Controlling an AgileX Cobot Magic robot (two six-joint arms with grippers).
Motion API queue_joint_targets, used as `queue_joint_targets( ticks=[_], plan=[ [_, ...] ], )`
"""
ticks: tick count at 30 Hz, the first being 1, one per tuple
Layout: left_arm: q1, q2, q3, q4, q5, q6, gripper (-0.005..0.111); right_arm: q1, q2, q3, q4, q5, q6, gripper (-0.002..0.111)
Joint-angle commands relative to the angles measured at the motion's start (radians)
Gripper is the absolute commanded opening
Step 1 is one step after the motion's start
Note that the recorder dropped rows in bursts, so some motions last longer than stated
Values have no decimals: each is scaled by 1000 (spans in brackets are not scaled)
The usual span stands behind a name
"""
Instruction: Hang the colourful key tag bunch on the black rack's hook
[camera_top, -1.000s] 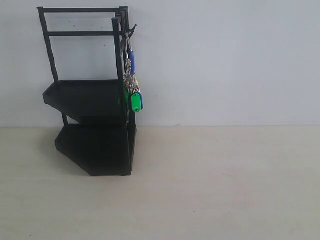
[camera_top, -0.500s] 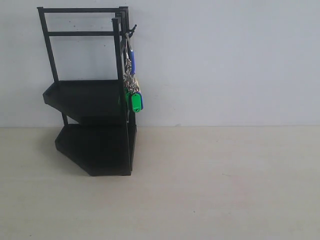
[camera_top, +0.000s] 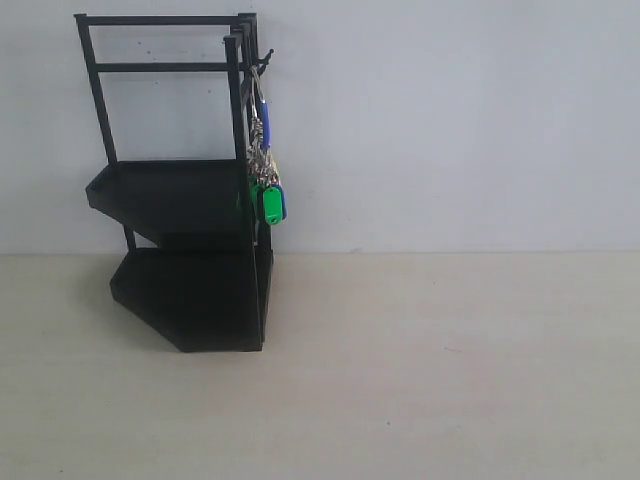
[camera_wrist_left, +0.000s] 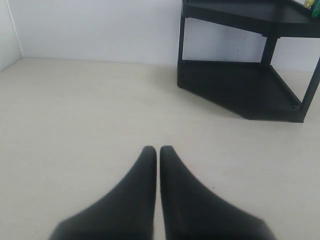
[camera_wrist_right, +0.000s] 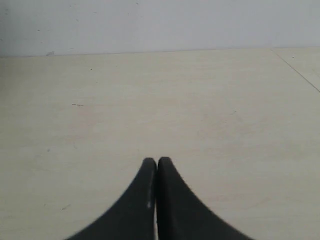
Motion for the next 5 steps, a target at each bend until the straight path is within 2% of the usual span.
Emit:
queue_joint_targets(
  ticks=[1, 5],
  plan=[
    [3, 4, -2, -2, -11, 0, 4, -2, -4, 0, -8, -1, 0, 0],
    [3, 4, -2, -2, -11, 0, 4, -2, -4, 0, -8, -1, 0, 0]
  ],
)
